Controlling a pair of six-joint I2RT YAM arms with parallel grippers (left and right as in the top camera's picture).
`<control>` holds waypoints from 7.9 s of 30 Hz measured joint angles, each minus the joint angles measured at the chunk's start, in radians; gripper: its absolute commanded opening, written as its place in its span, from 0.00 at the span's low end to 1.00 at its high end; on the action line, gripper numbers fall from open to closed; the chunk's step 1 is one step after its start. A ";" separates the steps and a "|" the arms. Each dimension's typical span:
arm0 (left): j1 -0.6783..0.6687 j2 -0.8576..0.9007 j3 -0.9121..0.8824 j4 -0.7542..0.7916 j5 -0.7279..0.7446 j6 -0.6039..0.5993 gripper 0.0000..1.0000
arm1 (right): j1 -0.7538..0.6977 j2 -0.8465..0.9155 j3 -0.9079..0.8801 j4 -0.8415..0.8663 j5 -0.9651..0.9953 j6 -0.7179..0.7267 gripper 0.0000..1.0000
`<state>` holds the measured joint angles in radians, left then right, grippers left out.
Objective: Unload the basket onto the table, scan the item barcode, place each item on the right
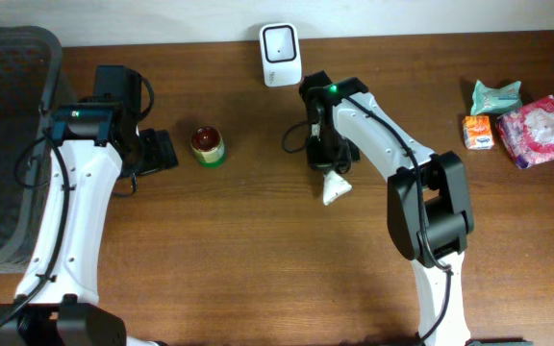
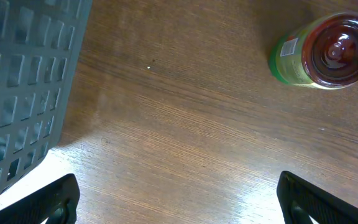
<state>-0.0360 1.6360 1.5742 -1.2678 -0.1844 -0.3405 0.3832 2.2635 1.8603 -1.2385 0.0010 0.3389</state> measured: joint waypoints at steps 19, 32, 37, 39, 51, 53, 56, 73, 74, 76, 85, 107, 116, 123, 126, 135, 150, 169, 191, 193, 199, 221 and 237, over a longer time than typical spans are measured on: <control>0.000 0.000 0.000 0.000 0.000 0.000 0.99 | 0.019 0.000 0.038 -0.119 0.142 -0.010 0.82; 0.000 0.000 0.000 0.000 0.000 0.000 0.99 | -0.255 -0.002 0.125 -0.124 -0.294 -0.333 0.84; 0.000 0.000 0.000 0.000 0.000 0.000 0.99 | -0.243 -0.002 0.125 -0.118 -0.378 -0.372 0.81; 0.000 0.000 0.000 0.000 0.000 0.000 0.99 | -0.224 -0.002 0.125 -0.095 -0.385 -0.373 0.82; 0.000 0.000 0.000 0.001 0.000 0.000 0.99 | -0.159 -0.002 -0.017 0.061 -0.302 -0.309 0.68; 0.000 0.000 0.000 0.000 0.000 0.000 0.99 | -0.152 -0.002 -0.062 0.093 -0.296 -0.303 0.51; 0.000 0.000 0.000 0.000 0.000 0.000 0.99 | -0.152 -0.002 -0.078 0.100 -0.286 -0.281 0.26; 0.000 0.000 0.000 0.000 0.000 0.000 0.99 | -0.153 -0.032 0.045 0.076 -0.586 -0.369 0.04; 0.000 0.000 0.000 0.000 0.000 0.000 0.99 | -0.153 -0.050 0.047 0.076 -0.615 -0.387 0.04; 0.000 0.000 0.000 0.000 0.000 0.000 0.99 | -0.153 -0.100 0.049 0.074 -0.679 -0.431 0.04; 0.000 0.000 0.000 0.000 0.000 0.000 0.99 | -0.153 -0.208 0.069 0.073 -0.975 -0.606 0.04; 0.000 0.000 0.000 0.000 0.000 0.000 0.99 | -0.208 -0.208 0.069 0.043 -1.070 -0.627 0.04; 0.000 0.000 0.000 0.000 0.000 0.000 0.99 | -0.208 -0.208 0.069 0.042 -1.077 -0.627 0.04; 0.000 0.000 0.000 0.000 0.000 0.000 0.99 | -0.208 -0.208 0.069 0.039 -1.077 -0.628 0.04; 0.000 0.000 0.000 0.000 0.000 0.000 0.99 | -0.208 -0.208 0.069 0.034 -1.077 -0.627 0.04; 0.000 0.000 0.000 0.000 0.000 0.000 0.99 | -0.208 -0.208 0.069 0.004 -1.050 -0.623 0.04; 0.000 0.000 0.000 0.000 0.000 0.000 0.99 | -0.009 -0.199 -0.003 -0.085 0.276 0.020 0.04; 0.000 0.000 0.000 0.000 0.000 0.000 0.99 | 0.014 -0.059 -0.229 0.066 0.536 0.155 0.27; 0.000 0.000 0.000 0.000 0.000 0.000 0.99 | 0.190 -0.044 -0.004 -0.144 0.289 0.079 0.81; 0.000 0.000 0.000 0.000 0.000 0.000 0.99 | 0.156 -0.044 0.046 -0.189 0.283 0.077 0.90; 0.000 0.000 0.000 0.000 0.000 0.000 0.99 | -0.051 -0.044 0.113 -0.216 0.161 -0.056 0.88; 0.000 0.000 0.000 0.000 0.000 0.000 0.99 | -0.196 -0.016 -0.118 0.005 -0.207 -0.345 0.21; 0.000 0.000 0.000 -0.001 0.000 0.000 0.99 | -0.196 0.004 0.229 0.122 -0.369 -0.246 0.04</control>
<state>-0.0360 1.6360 1.5742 -1.2686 -0.1848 -0.3408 0.1867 2.2677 2.0892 -1.1168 -0.3679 0.0933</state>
